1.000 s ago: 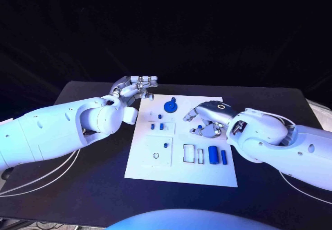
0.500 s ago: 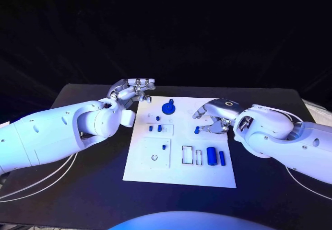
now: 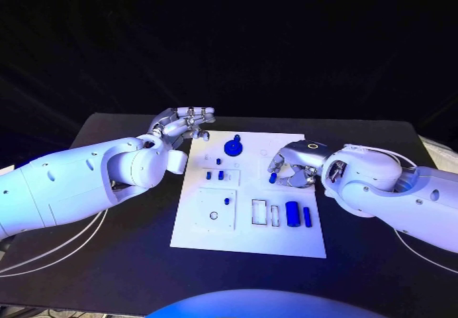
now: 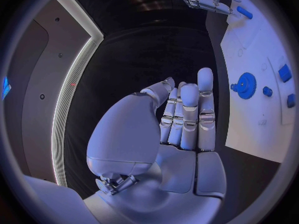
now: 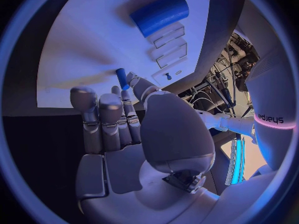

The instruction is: Assemble the parts on the task board

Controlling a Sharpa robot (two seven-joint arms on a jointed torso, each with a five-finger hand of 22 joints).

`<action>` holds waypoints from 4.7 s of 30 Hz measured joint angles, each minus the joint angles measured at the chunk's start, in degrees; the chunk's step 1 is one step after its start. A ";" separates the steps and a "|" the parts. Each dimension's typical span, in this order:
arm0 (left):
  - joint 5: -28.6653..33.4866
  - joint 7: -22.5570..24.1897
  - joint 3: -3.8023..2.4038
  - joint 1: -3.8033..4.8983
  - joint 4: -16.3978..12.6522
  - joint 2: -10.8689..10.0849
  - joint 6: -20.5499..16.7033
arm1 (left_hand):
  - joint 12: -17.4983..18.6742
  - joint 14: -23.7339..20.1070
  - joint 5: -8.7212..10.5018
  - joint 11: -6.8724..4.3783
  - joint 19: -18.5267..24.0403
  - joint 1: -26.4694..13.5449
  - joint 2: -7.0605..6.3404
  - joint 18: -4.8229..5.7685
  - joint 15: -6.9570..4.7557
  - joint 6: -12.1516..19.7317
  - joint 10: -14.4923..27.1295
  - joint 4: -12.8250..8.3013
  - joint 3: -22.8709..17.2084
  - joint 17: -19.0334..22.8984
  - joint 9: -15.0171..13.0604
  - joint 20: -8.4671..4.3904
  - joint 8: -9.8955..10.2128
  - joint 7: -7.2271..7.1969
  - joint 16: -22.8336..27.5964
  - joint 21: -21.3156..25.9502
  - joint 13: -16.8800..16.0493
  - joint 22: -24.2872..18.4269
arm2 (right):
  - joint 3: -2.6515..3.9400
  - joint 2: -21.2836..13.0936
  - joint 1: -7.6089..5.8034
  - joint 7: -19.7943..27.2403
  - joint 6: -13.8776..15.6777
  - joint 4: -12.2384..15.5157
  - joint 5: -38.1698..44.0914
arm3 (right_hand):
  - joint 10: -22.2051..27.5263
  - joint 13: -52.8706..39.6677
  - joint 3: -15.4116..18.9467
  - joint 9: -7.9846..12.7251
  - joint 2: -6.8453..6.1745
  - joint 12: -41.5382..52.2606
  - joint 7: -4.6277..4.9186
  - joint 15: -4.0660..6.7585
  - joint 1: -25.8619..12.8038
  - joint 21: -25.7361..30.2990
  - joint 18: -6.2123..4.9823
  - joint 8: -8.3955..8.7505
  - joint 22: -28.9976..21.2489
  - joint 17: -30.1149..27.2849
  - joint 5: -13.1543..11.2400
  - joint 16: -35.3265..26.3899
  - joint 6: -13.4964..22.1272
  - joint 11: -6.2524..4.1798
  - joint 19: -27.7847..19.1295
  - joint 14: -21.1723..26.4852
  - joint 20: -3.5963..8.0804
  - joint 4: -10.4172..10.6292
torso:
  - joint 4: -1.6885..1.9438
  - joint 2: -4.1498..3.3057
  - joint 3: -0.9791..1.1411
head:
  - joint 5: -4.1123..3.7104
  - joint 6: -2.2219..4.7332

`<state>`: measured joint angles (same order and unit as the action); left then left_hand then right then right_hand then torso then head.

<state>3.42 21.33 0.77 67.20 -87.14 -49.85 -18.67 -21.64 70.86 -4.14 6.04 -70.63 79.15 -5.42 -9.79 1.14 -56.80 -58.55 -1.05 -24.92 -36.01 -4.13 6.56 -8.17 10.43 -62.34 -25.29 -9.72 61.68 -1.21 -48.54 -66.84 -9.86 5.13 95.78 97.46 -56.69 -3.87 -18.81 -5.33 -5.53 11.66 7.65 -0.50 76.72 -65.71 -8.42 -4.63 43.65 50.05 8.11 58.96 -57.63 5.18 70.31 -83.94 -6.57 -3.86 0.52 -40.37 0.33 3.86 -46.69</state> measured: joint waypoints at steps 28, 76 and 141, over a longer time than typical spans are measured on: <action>0.00 -0.06 0.01 -0.23 0.10 0.01 0.19 | -0.32 0.00 0.00 0.20 0.00 -0.23 0.23 0.01 0.00 0.00 0.20 0.00 0.00 -0.01 0.00 0.00 0.00 0.00 0.00 0.00 0.01 0.01 | -0.06 2.64 0.48 -0.21 0.43 -2.96 0.67 | -7.89 0.12 -6.13 -0.64 2.75 1.55 0.25 1.04 1.20 -1.95 0.00 -0.89 2.67 0.74 -3.61 0.56 -5.39 -0.72 1.33 -0.19 1.34 -0.43 | -0.02 0.01 0.02 | 0.17 -0.35; 0.00 -0.35 0.01 -0.29 0.22 0.57 0.41 | -0.47 0.00 0.00 0.16 0.00 -0.22 0.22 0.00 0.00 0.12 0.57 0.00 0.00 0.04 0.00 0.00 -0.23 0.12 0.00 0.22 -0.06 -0.07 | 0.04 7.36 2.78 1.22 10.40 7.70 -4.58 | -8.92 -0.32 -9.74 -0.83 2.80 1.40 -0.01 1.44 2.66 -3.82 0.01 -1.31 5.67 3.56 -4.33 3.16 -6.78 0.30 2.24 -0.20 1.84 -2.30 | 0.07 0.05 -0.03 | 0.20 0.03; 0.00 -0.49 -0.01 -0.30 0.27 1.07 0.89 | -0.56 0.00 0.00 0.19 0.00 -0.22 0.22 0.01 0.00 0.20 0.59 0.00 0.00 0.02 -0.01 0.00 -0.22 0.20 0.00 0.22 -0.04 -0.06 | -1.76 16.11 8.03 1.38 4.75 -0.22 2.22 | -1.40 0.19 -5.85 1.31 -1.81 -3.33 0.88 -0.19 -2.77 2.64 -0.51 1.01 -6.00 -5.93 -3.45 -4.16 2.44 0.54 -3.92 2.73 0.37 -0.90 | -0.04 0.06 0.00 | 1.49 -1.10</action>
<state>3.42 20.84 0.76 66.90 -86.87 -48.79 -17.78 -22.19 70.87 -4.14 6.23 -70.63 78.93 -5.20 -9.78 1.14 -56.60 -57.96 -1.05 -24.92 -35.99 -4.13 6.56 -8.40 10.63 -62.34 -25.07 -9.76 61.62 -2.97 -32.44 -58.81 -8.48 9.88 95.56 99.69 -58.09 -3.69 -24.67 -4.02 -7.34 8.34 8.53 -0.69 73.95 -63.07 -8.93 -3.63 37.65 44.12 4.67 54.80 -55.19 5.72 66.38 -81.21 -6.19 -4.76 0.47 -40.31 0.33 5.35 -47.80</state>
